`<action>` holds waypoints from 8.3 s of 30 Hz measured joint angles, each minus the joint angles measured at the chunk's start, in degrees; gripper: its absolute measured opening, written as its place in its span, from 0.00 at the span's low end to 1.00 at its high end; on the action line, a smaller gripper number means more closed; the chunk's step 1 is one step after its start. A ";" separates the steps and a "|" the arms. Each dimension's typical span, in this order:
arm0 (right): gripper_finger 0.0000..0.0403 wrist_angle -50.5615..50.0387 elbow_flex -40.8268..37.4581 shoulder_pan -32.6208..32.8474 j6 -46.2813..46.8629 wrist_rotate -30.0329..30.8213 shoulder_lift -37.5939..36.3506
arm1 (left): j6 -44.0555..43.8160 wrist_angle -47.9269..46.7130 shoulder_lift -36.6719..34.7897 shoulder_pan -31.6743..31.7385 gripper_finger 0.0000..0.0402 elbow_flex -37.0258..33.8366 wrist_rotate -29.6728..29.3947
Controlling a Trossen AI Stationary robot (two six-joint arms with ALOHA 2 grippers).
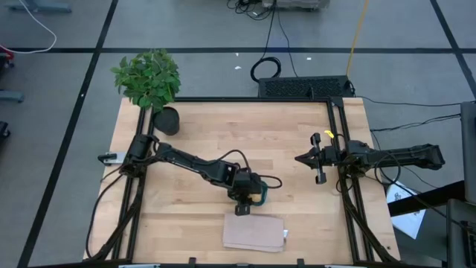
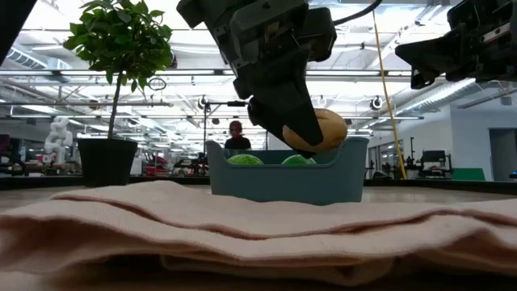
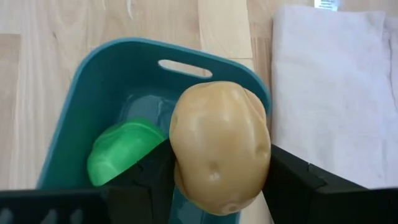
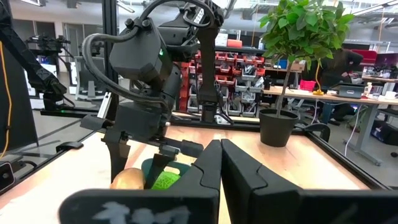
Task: Pick and placing Produce into tupperware
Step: Put the brown potato into the blue bin, then adjust the blue bin
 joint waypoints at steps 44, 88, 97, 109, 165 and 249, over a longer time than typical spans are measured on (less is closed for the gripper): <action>0.00 0.06 0.00 0.00 -0.43 -0.01 -0.02 | 1.05 0.33 2.91 0.28 0.49 -0.04 -0.77; 0.00 0.04 0.00 0.00 -0.43 -0.01 0.00 | 1.14 1.55 2.90 0.28 0.68 -0.04 1.06; 0.00 0.08 0.00 0.00 -0.43 -0.01 0.00 | 3.28 -2.08 1.84 0.21 0.68 2.82 0.65; 0.00 0.04 0.00 0.00 -0.41 -0.01 -0.02 | 9.27 -25.73 1.70 -0.30 0.56 13.77 -8.95; 0.00 8.53 0.50 10.32 14.98 2.91 27.61 | -11.88 24.66 -27.34 -2.41 0.00 -43.65 -25.10; 0.00 27.96 9.84 14.84 16.12 1.47 65.33 | -17.33 39.03 -21.75 -9.12 0.01 -43.63 -23.39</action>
